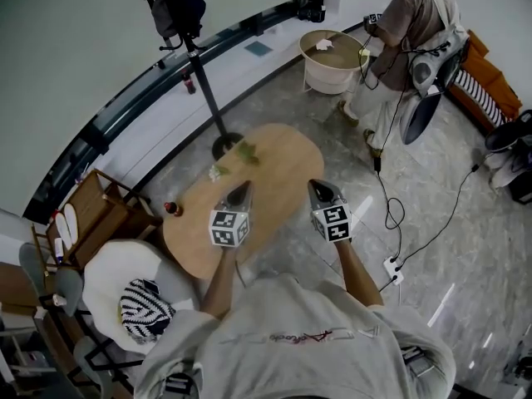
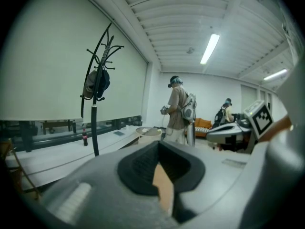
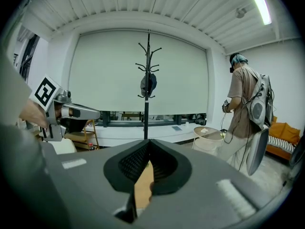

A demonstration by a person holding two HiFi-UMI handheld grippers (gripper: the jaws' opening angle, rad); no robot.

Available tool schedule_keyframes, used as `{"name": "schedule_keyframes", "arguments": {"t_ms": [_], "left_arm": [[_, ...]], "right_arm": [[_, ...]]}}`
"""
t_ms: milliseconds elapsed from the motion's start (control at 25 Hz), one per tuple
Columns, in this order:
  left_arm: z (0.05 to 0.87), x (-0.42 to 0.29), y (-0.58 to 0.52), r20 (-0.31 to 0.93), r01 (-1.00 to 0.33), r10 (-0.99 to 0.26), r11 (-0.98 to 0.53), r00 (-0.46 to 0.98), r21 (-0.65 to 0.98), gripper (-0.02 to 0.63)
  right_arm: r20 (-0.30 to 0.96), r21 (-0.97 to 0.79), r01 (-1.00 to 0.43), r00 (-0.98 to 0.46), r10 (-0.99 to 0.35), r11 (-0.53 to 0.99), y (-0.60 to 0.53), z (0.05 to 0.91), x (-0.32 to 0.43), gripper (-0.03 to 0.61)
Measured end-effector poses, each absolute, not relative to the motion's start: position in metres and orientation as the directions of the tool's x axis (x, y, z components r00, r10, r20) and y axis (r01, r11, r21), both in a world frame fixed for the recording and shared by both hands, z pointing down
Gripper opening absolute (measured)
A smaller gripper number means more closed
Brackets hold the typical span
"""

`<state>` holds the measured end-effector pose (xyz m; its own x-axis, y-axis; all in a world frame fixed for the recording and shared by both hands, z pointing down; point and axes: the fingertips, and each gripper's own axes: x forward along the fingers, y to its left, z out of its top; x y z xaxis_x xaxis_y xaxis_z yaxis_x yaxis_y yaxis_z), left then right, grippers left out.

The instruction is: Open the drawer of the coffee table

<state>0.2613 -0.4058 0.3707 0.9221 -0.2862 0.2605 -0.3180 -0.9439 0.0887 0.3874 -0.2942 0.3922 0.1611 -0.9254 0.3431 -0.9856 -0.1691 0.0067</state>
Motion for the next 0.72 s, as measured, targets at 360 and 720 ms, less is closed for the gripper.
{"name": "schedule_keyframes", "arguments": {"t_ms": [360,720], "left_arm": [[0.361,0.219,-0.466,0.238,-0.384,-0.354,-0.918,0.904,0.093,0.000],[0.359,0.111,-0.532,0.223,-0.561,-0.530,-0.820,0.818,0.108,0.000]], "right_arm": [[0.330,0.024,-0.995,0.097,-0.939,-0.095,-0.367,0.377,0.355,0.005],[0.324,0.042,-0.995,-0.071,-0.943,0.089,-0.458,0.371,0.271,0.005]]}}
